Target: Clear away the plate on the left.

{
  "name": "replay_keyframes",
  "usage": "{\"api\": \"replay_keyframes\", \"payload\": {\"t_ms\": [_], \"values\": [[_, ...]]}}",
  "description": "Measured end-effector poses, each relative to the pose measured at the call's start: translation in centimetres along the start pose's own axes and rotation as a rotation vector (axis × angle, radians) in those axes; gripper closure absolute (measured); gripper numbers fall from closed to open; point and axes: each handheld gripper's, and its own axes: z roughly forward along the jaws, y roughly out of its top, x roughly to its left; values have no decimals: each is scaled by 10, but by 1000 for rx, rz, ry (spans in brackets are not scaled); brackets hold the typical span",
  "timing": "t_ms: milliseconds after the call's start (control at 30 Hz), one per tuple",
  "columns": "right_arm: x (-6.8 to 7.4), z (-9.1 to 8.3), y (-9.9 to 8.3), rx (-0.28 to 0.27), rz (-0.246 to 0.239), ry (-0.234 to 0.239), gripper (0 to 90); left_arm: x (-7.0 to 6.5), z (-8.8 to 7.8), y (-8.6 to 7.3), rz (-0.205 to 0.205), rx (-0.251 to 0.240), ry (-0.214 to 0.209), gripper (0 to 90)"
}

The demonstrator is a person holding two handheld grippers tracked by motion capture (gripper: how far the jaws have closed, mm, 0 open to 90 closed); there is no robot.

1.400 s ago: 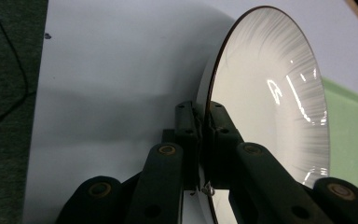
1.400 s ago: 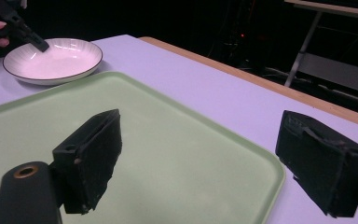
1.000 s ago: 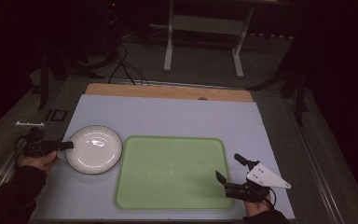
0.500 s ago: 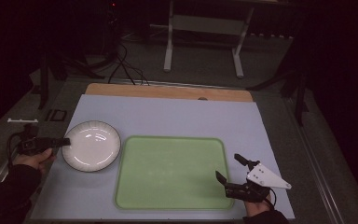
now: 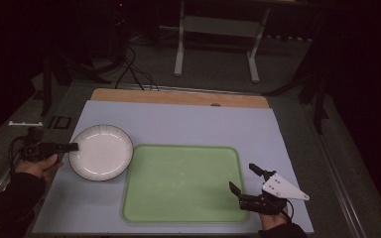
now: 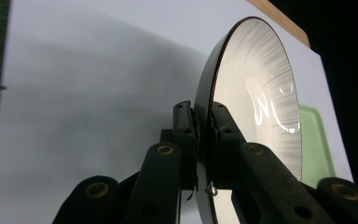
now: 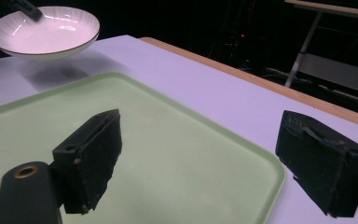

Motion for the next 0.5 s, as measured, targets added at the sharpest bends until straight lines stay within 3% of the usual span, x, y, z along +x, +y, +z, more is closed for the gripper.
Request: {"api": "replay_keyframes", "payload": {"t_ms": [500], "values": [[0,-1,0,-3,1,-1,142,-24,5,5,49,20,-30,832]]}}
